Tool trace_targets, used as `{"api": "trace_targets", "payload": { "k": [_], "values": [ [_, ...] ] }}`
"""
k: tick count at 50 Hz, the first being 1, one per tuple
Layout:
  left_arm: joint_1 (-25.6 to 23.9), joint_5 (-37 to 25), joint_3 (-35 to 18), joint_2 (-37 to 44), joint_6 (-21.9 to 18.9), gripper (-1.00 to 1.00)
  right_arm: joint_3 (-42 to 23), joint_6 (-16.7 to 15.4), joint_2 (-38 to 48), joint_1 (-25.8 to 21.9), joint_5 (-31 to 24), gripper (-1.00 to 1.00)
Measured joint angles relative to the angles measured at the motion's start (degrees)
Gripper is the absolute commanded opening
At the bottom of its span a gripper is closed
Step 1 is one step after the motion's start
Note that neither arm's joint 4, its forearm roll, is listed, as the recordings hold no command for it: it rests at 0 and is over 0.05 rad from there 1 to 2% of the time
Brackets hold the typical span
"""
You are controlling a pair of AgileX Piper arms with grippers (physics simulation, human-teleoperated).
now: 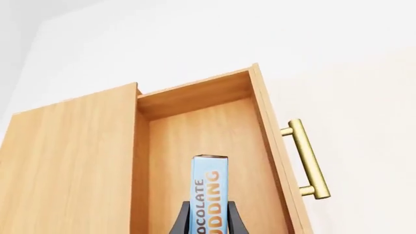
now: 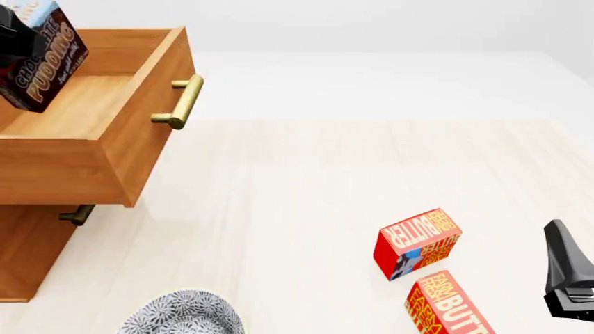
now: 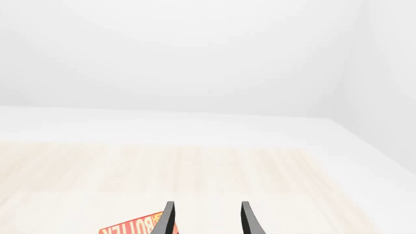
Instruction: Put the chocolate pudding in the top drawer of the cabinet and close it.
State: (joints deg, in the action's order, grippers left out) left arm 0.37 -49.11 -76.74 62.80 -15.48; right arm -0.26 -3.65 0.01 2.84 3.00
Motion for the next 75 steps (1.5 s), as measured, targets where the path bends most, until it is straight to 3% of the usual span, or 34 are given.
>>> {"api": "trace_targets", "payload": {
  "k": [39,75],
  "values": [
    [0.7,6.6,8.3,2.8,-1.8,-1.00,0.0,0.0,0.0,0.0,0.0,1.00],
    [1.3,9.6,10.8,4.5,-1.1,-1.00,0.0,0.0,0.0,0.0,0.0,1.00]
  ]
}}
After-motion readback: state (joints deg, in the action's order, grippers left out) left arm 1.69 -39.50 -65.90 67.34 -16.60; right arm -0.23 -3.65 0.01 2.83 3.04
